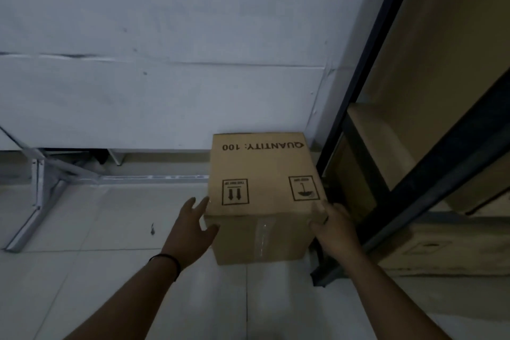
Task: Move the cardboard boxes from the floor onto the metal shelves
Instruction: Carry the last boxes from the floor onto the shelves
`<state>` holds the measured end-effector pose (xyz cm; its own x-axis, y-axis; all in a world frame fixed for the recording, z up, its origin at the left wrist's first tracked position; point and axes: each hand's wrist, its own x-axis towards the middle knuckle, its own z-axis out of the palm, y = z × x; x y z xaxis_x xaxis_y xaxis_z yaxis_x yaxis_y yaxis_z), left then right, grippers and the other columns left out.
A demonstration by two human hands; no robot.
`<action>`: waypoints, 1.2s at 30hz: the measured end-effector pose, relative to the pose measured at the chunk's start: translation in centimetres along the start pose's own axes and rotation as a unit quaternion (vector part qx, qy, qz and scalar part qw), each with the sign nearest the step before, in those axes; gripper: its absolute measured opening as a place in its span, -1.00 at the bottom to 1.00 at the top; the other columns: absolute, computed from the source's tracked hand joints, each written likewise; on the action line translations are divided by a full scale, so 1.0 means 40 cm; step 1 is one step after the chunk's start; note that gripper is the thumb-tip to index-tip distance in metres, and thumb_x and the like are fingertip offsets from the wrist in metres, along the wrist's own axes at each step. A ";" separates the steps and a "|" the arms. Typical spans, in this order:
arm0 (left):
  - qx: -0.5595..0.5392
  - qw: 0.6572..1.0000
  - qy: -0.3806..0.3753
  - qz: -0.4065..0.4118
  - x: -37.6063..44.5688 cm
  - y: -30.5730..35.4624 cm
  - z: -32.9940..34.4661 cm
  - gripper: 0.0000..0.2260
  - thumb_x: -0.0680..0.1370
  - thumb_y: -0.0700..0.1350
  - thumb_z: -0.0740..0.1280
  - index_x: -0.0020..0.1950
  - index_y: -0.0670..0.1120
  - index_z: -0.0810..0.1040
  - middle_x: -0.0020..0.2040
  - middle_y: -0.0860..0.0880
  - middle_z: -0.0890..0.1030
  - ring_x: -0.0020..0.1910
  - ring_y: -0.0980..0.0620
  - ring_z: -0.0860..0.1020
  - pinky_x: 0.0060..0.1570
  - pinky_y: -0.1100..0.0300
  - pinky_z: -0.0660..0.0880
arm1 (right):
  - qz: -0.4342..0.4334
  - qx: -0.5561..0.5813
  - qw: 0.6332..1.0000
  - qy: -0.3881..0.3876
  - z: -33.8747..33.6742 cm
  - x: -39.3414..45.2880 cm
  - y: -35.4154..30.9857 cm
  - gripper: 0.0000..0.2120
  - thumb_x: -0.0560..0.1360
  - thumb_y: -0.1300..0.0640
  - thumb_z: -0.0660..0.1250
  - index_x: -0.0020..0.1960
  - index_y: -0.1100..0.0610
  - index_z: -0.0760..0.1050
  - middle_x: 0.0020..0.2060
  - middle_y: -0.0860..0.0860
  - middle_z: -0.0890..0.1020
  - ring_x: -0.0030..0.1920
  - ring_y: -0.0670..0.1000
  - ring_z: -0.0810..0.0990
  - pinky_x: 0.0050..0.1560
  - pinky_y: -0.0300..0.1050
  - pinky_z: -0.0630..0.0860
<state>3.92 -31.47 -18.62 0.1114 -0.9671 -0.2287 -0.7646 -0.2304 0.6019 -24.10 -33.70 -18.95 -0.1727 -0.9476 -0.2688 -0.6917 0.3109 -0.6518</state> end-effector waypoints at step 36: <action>-0.141 0.971 0.193 0.003 -0.114 -0.107 0.088 -0.42 0.49 0.07 0.41 0.47 0.00 0.34 0.31 -0.10 0.50 0.23 -0.07 0.48 0.20 0.03 0.44 | -0.080 -0.008 0.991 0.111 0.092 -0.098 0.079 -0.39 0.49 -0.15 0.36 0.46 0.07 0.35 0.25 0.10 0.45 0.19 0.08 0.47 0.12 -0.02 0.51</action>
<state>4.45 -25.70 -22.84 0.3782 -0.9246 0.0456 -0.5683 -0.1930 0.7999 -23.02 -28.74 -22.57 -0.2083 -0.9781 0.0011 -0.7339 0.1555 -0.6612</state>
